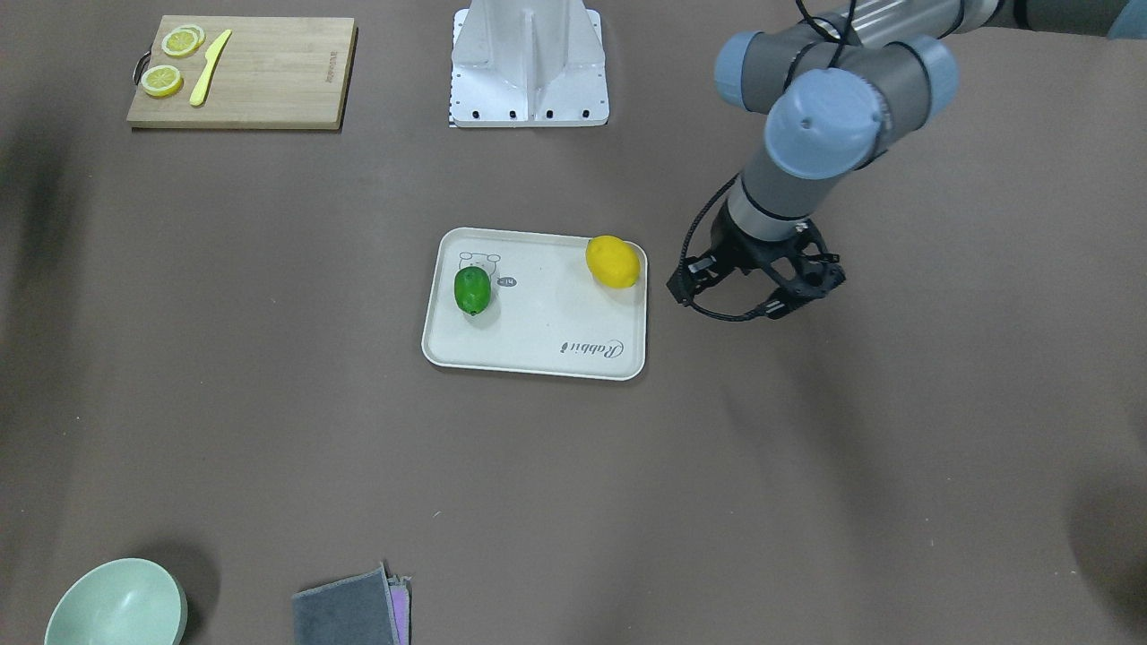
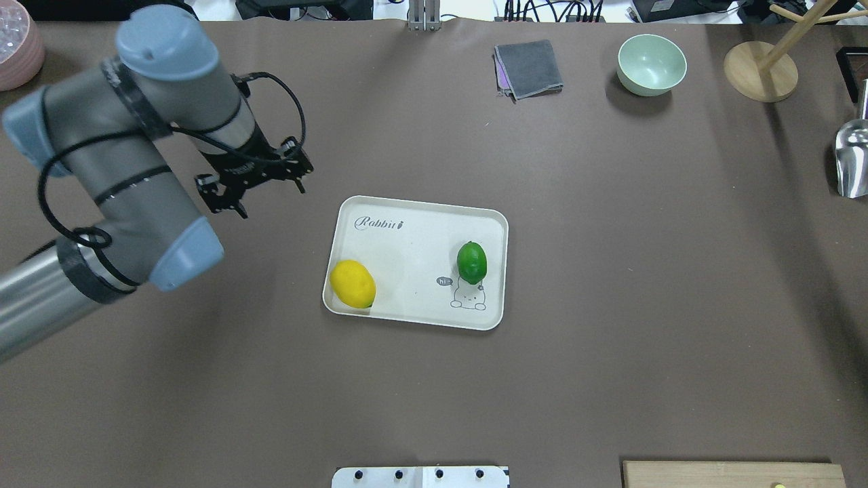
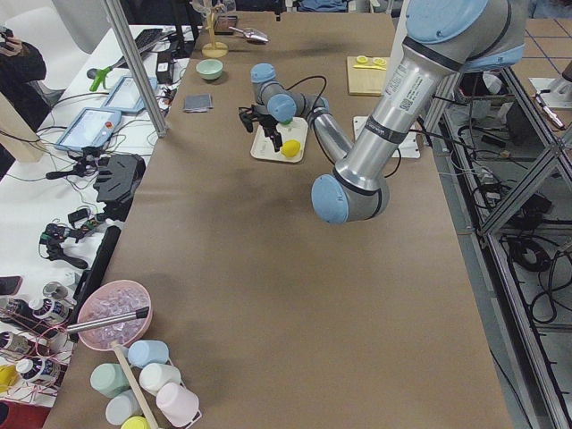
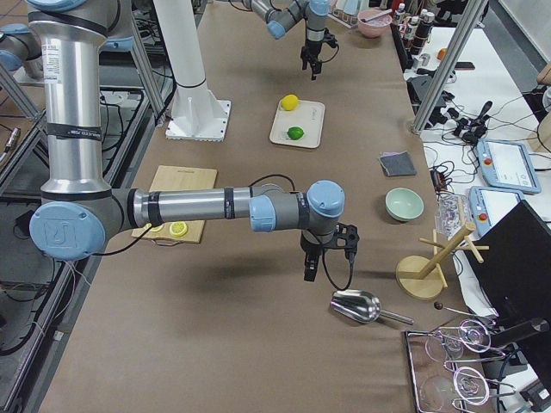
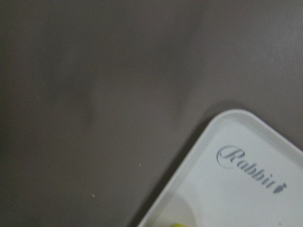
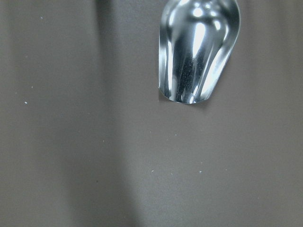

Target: Place all lemons on tray

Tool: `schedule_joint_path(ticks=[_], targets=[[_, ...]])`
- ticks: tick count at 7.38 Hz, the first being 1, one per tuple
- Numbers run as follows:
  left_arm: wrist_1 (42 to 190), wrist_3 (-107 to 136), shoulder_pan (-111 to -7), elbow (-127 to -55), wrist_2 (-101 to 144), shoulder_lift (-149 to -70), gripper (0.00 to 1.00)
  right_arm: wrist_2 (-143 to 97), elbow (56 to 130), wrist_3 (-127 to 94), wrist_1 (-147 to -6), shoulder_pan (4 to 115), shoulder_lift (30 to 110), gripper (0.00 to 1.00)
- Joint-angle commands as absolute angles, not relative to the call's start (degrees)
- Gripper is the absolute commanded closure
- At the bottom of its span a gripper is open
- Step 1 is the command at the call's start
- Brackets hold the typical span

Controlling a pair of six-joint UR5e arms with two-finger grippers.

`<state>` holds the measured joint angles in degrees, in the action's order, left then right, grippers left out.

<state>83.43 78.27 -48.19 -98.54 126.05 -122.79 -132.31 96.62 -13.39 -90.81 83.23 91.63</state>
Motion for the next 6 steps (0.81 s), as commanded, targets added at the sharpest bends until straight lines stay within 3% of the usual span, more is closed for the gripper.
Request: schedule_joint_path(ticks=[1,4,6], targets=[[78.93,61.51,-58.49,-99.75,130.15,-116.58,0.02,-132.28,99.13,-6.62,-98.24,85.6,91.93,0.01],[79.63,35.77,-70.27,-99.41,133.41,-102.18,0.03,-132.19,100.28,-6.5,-100.54,86.75,92.2,0.01],[79.72,22.3,-76.96,-96.95,133.77,-96.79,0.03,-132.19,100.28,-6.5,-100.81,87.01,92.11,0.01]])
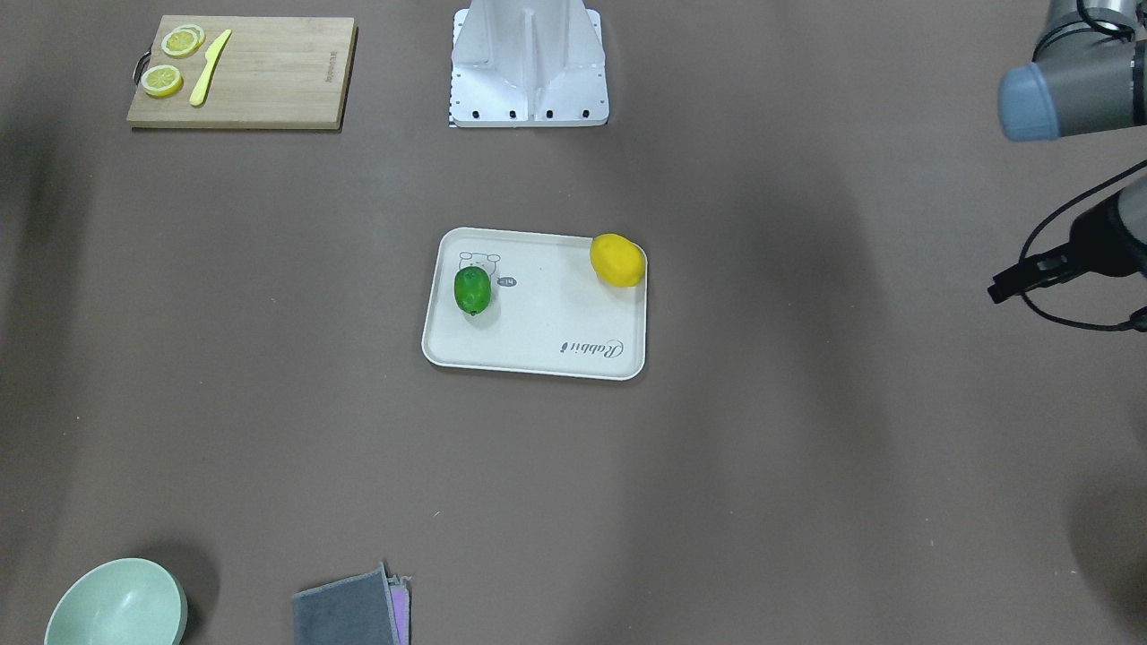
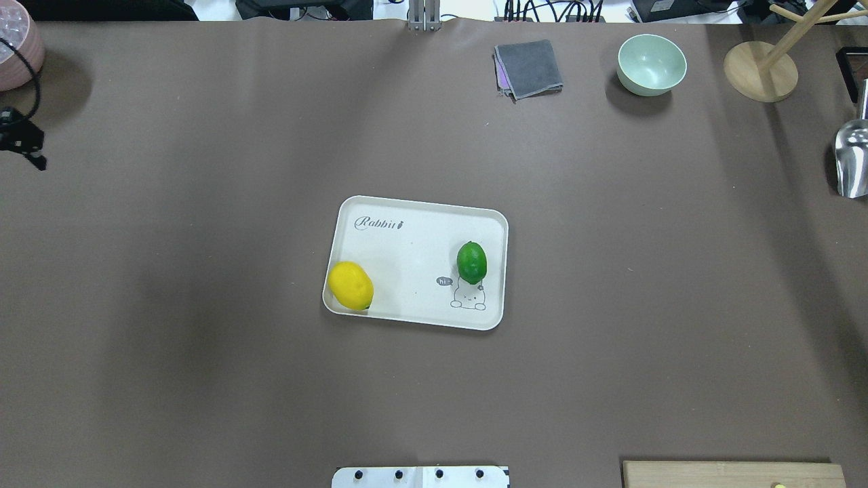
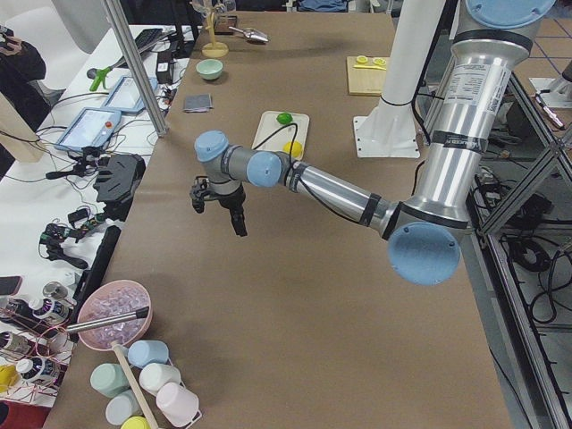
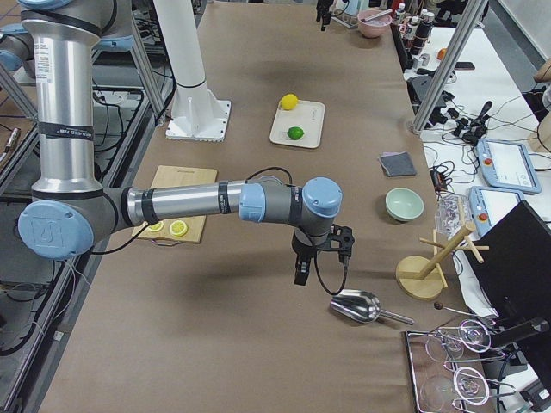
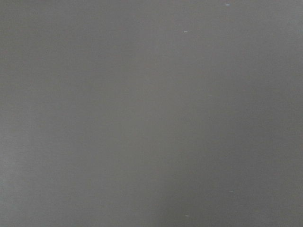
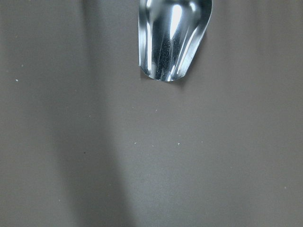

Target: Place all lemons on tray

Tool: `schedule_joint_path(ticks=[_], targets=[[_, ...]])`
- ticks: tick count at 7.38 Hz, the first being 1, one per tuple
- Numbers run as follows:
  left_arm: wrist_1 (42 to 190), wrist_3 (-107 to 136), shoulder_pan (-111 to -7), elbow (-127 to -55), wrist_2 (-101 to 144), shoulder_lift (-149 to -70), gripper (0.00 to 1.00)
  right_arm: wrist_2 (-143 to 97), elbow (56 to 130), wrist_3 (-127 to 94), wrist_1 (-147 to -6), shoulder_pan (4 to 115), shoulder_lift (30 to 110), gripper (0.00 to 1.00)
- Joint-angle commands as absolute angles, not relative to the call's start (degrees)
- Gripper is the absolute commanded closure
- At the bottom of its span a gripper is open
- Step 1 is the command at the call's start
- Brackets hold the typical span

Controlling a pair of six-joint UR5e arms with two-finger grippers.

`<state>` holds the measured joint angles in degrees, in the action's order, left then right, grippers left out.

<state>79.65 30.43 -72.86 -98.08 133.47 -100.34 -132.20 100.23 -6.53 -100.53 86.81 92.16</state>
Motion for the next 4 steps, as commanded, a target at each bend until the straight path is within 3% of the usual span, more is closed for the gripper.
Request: schedule_joint_path(ticks=[1,4], targets=[[79.63,16.93,-79.86,-96.77,133.86,-94.07,0.03,-132.27,100.2,-6.59,-100.98,87.19,92.11,0.0],[79.36,5.87,-85.84,-96.07,135.79,-89.68,0.03,-132.71,100.28,-6.94,-103.09,88.06,92.02,0.0]])
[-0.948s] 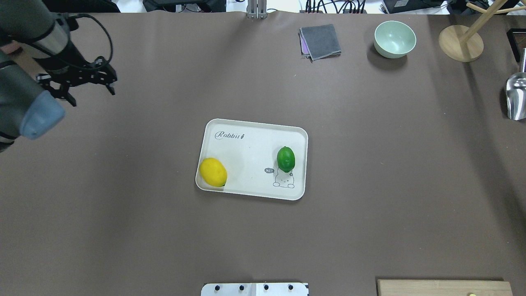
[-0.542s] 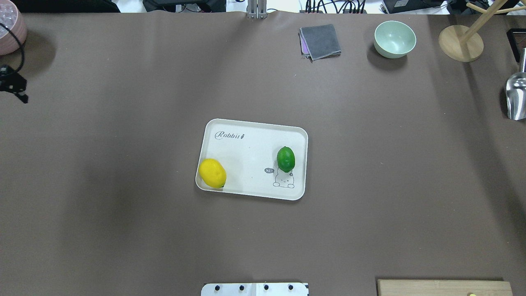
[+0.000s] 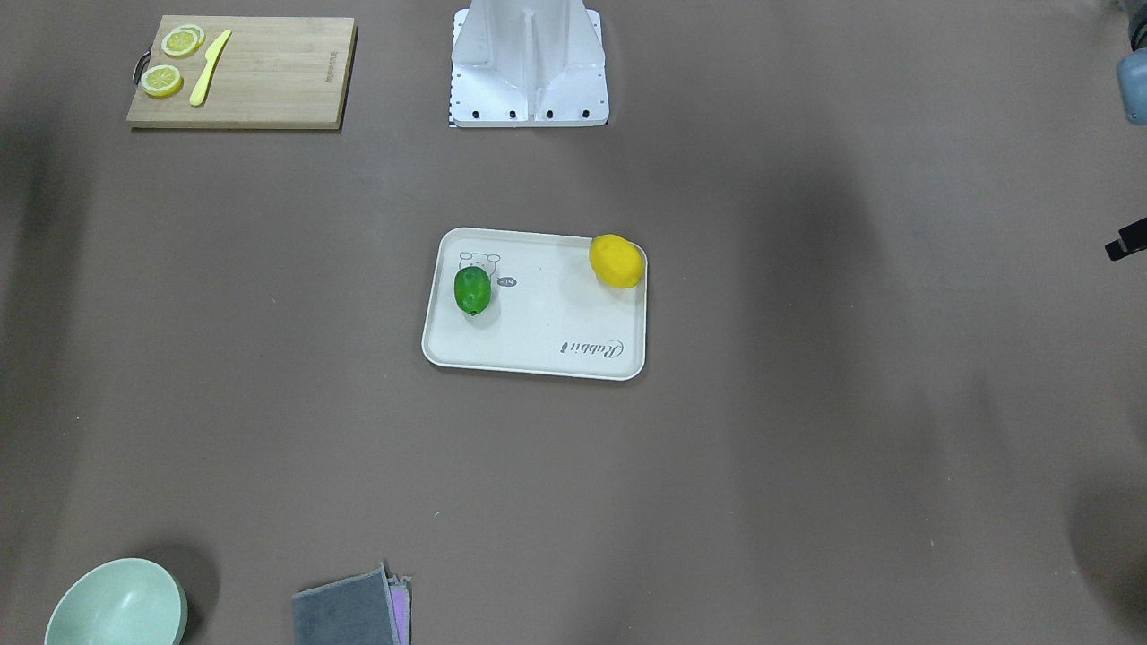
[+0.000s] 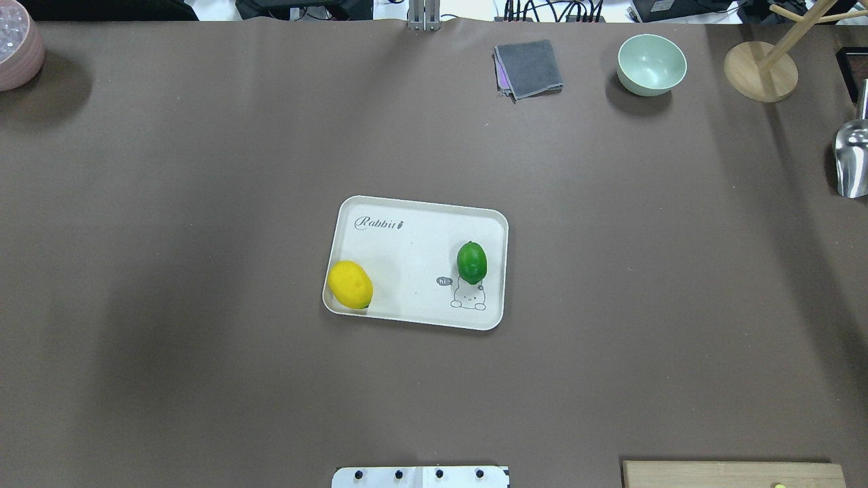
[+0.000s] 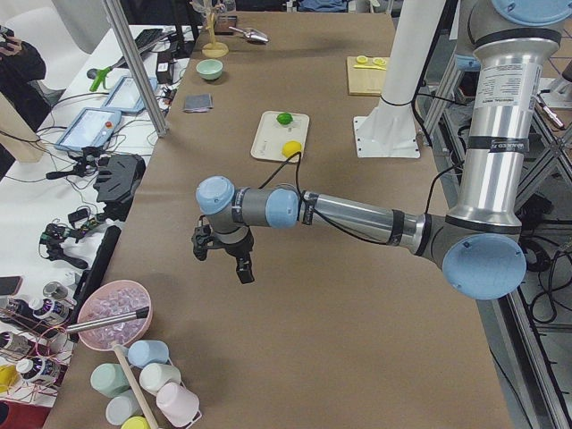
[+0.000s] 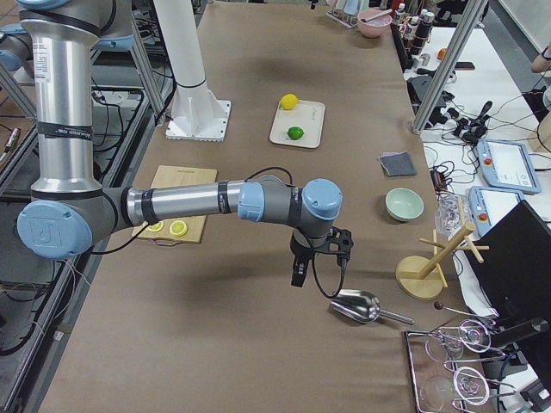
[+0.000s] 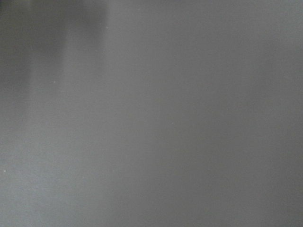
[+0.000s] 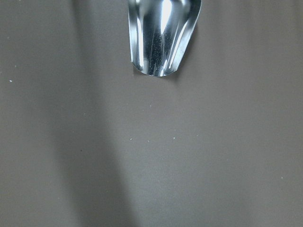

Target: Place all lemons on tray

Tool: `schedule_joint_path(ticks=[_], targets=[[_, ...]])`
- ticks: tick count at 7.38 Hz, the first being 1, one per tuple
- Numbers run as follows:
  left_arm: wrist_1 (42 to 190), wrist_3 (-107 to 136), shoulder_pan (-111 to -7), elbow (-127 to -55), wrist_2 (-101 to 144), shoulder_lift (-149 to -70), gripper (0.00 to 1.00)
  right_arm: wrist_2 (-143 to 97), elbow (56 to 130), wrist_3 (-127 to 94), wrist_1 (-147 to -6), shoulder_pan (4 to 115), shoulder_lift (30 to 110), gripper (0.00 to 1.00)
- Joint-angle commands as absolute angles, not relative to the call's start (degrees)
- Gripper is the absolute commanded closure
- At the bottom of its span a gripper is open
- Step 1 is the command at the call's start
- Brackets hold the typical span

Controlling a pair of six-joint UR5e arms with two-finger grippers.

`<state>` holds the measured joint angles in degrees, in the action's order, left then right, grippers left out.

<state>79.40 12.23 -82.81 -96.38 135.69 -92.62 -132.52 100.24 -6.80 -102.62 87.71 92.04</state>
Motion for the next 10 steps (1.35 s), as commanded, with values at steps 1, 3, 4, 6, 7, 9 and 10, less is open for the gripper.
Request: schedule_joint_path(ticks=[1,3,4,6,7,9,10], targets=[[79.02,3.8,-87.78,-96.06,135.53,-89.39,0.02,-132.8,100.37,-6.68,-103.7,88.33,91.93,0.0],[79.36,-4.07,-90.6,-95.98,136.05,-86.32,0.02,-133.06,100.72,-6.68,-103.71,88.33,91.93,0.0],[79.71,-4.48,-93.49,-96.15,137.62,-84.66,0.02,-133.15,100.72,-6.77,-103.71,88.33,91.93,0.0],[79.45,-6.49,-97.47,-96.06,137.99,-82.46,0.02,-133.15,100.81,-6.77,-103.8,88.33,91.93,0.0],[79.54,-7.03,-97.3,-96.06,137.99,-82.27,0.02,-133.24,100.9,-6.77,-103.71,88.42,91.93,0.0],[79.63,-7.12,-97.21,-96.59,137.99,-81.65,0.02,-133.24,100.9,-6.77,-103.71,88.51,91.93,0.0],[79.72,-7.12,-97.03,-96.59,137.99,-81.65,0.02,-133.24,100.9,-6.77,-103.71,88.51,91.93,0.0]])
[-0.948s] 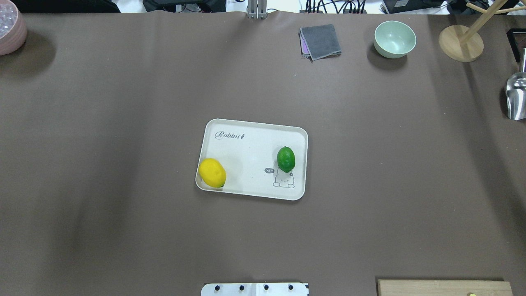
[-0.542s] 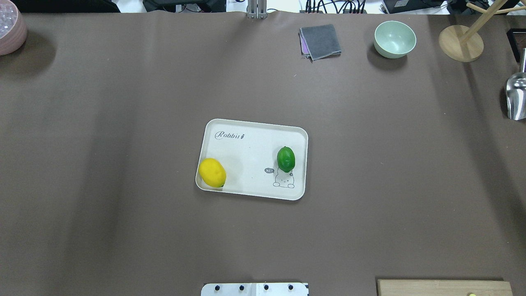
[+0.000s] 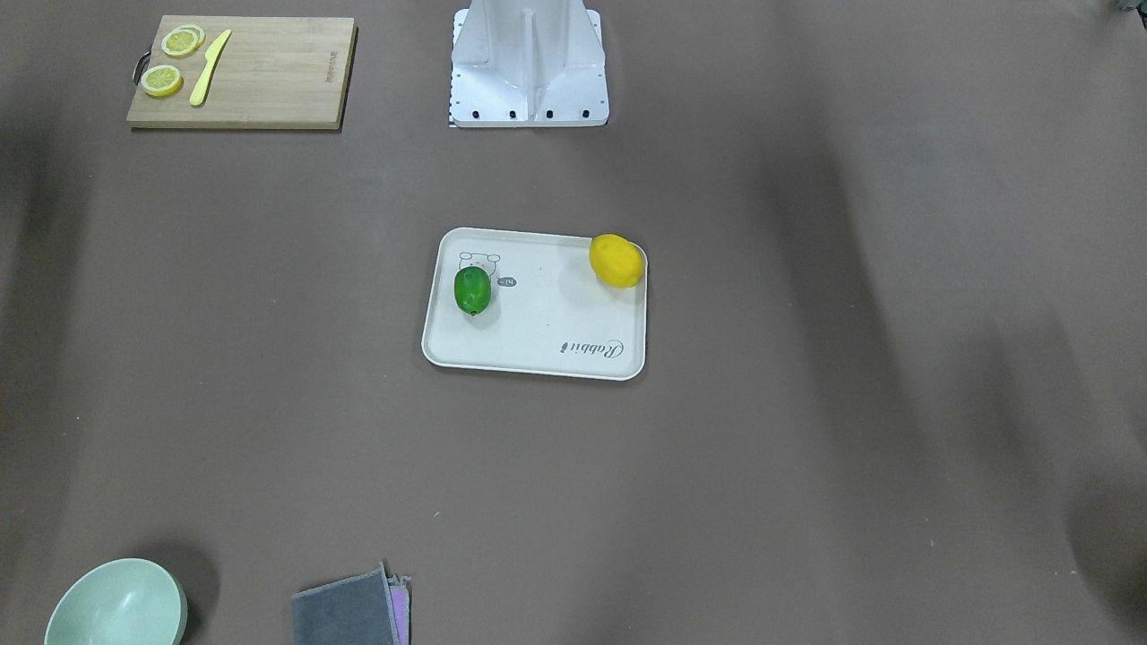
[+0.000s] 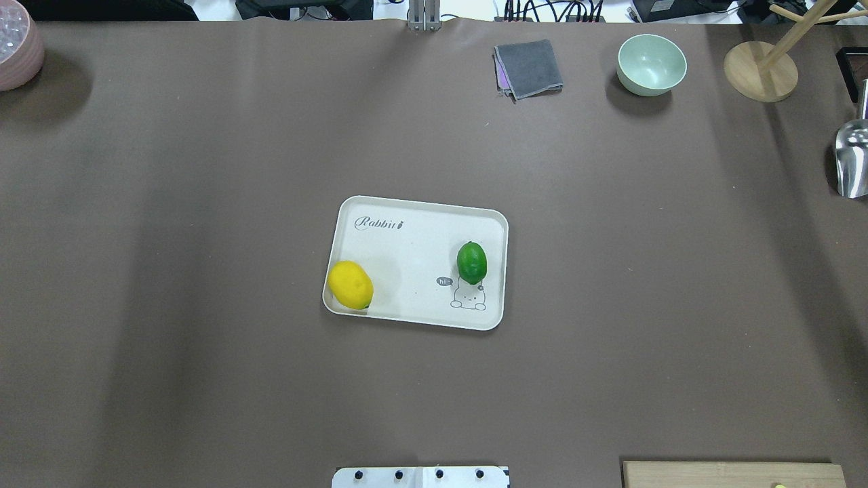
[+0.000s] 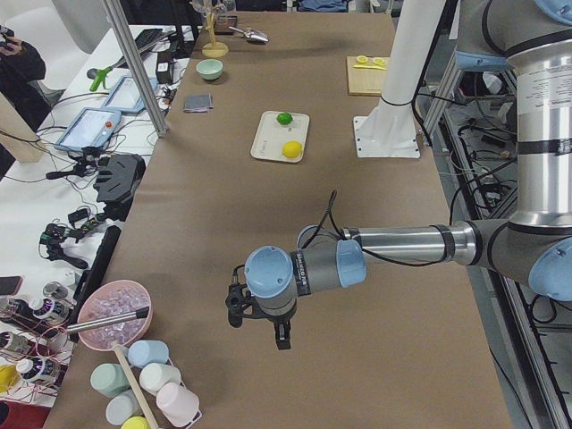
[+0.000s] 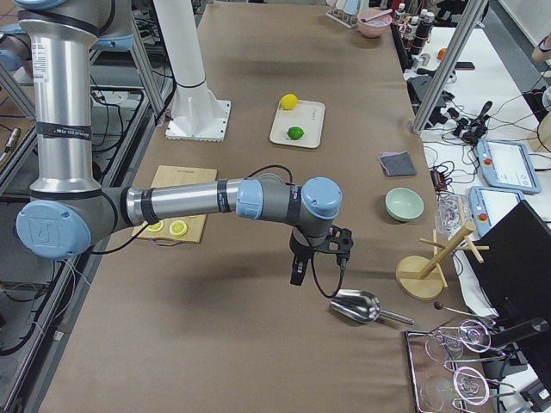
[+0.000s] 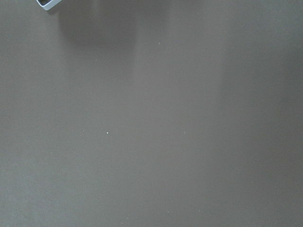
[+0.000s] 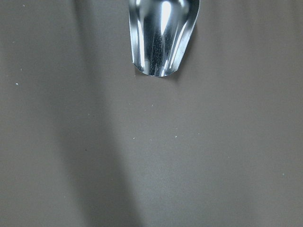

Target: Place all lemons on tray

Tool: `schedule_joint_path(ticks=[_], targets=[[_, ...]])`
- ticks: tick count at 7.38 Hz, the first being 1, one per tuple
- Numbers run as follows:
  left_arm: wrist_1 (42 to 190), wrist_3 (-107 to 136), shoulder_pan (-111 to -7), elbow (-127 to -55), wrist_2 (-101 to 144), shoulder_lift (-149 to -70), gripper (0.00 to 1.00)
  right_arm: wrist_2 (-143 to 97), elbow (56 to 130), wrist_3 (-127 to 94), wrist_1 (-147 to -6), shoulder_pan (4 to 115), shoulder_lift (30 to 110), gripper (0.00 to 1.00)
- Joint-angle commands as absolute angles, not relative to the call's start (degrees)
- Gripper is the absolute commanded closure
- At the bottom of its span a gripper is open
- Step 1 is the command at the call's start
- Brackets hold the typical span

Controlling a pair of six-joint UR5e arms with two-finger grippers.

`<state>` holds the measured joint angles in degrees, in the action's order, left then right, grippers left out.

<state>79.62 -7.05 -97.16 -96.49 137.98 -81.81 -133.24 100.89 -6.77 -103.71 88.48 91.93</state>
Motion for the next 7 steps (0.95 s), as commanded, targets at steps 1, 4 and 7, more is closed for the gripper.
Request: schedule_joint_path(ticks=[1,4,7], targets=[[79.72,-7.12,-97.03,-96.59,137.99,-81.56,0.02,-133.24,100.9,-6.85,-103.62,88.51,91.93,0.0],[79.63,-7.03,-96.33,-96.59,137.99,-81.65,0.02,-133.95,100.81,-6.86,-103.62,88.51,91.93,0.0],[79.63,-7.12,-96.33,-96.59,137.99,-81.65,0.02,-133.86,100.81,-6.77,-103.62,88.51,91.93,0.0]])
